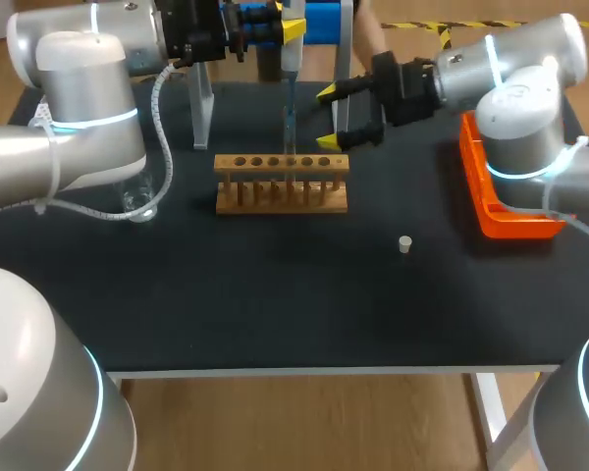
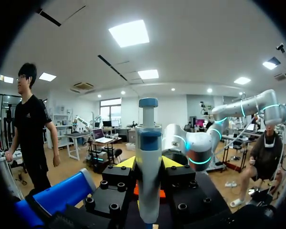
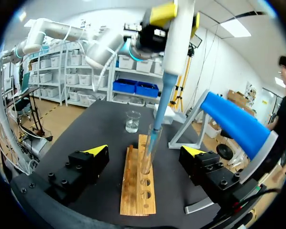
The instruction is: Invert the test tube, pick up the pipette, mount the tip to pipette, aspirate from beaker and dispense into the tube, eject the tip, return the pipette, and cap with the stopper.
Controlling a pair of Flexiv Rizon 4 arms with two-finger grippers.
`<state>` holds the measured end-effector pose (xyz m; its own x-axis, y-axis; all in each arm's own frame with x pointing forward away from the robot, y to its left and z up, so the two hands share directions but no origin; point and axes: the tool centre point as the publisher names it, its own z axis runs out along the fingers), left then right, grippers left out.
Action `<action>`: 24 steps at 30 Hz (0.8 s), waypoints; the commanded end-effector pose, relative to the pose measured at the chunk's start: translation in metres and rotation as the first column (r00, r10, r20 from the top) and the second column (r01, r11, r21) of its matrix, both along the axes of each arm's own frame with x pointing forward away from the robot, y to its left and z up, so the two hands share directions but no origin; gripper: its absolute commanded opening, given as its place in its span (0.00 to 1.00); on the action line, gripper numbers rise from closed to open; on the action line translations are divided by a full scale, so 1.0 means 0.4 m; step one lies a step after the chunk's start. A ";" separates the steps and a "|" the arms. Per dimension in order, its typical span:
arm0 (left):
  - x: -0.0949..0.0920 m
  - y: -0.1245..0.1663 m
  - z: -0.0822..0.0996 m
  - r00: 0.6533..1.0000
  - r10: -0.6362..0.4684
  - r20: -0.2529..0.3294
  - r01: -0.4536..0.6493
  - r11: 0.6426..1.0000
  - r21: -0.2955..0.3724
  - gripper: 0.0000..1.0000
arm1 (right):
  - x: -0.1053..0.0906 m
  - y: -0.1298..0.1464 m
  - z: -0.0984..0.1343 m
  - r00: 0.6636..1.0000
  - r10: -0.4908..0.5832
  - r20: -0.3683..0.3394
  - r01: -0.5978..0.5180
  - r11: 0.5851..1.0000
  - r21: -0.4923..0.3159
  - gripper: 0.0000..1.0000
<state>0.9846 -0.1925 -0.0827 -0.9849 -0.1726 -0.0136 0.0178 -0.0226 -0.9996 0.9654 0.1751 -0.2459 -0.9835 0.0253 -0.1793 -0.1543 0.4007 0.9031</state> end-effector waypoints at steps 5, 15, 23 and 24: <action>-0.002 0.000 0.000 1.000 0.002 0.001 -0.002 1.000 -0.001 0.00 | -0.034 -0.105 0.125 0.999 0.024 0.021 -0.025 0.997 0.069 1.00; -0.002 0.000 0.000 1.000 0.002 0.001 -0.002 1.000 -0.001 0.00 | -0.044 -0.131 0.246 0.997 0.062 0.039 -0.066 0.989 0.135 1.00; -0.002 0.000 0.000 1.000 0.002 0.001 -0.002 1.000 -0.001 0.00 | -0.050 -0.127 0.344 0.996 0.075 0.057 -0.084 0.981 0.176 1.00; -0.002 0.000 0.000 1.000 0.002 0.001 -0.002 1.000 -0.001 0.00 | -0.050 -0.124 0.357 0.995 0.076 0.061 -0.086 0.980 0.180 1.00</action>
